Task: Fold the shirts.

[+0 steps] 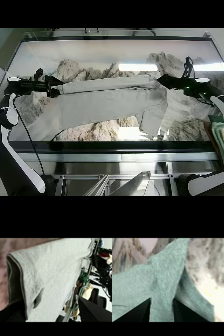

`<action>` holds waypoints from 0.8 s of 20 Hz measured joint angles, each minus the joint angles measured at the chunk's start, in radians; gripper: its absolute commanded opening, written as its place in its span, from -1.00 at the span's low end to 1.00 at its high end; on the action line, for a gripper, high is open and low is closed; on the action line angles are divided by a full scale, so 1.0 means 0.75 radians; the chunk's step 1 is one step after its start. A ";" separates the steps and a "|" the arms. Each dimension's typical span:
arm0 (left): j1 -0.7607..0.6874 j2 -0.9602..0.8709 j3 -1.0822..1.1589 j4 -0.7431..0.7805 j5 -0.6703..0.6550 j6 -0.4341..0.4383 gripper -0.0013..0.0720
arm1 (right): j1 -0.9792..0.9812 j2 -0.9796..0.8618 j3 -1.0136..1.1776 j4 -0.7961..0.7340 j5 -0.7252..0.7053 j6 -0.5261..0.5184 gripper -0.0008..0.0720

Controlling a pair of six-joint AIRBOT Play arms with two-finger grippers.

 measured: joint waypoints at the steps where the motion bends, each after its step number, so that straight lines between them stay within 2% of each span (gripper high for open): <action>1: 0.024 0.010 0.000 0.015 -0.016 -0.013 0.86 | -0.017 0.026 0.000 -0.068 0.024 0.040 -0.09; 3: 0.086 0.043 0.000 0.026 -0.056 -0.037 0.54 | -0.067 0.087 0.000 -0.260 0.101 0.195 -0.11; 5: 0.143 0.089 0.001 0.006 -0.080 -0.046 0.54 | -0.119 0.133 -0.006 -0.441 0.212 0.352 -0.32; 8: 0.192 0.138 0.001 -0.006 -0.110 -0.056 0.54 | -0.172 0.180 -0.067 -0.598 0.392 0.512 -0.31; 12: 0.215 0.196 -0.010 -0.008 -0.208 -0.062 0.54 | -0.162 0.219 -0.268 -0.666 0.500 0.609 -0.28; 16: 0.228 0.316 -0.115 0.125 -0.228 -0.071 0.54 | -0.063 0.234 -0.436 -0.545 0.466 0.584 -0.28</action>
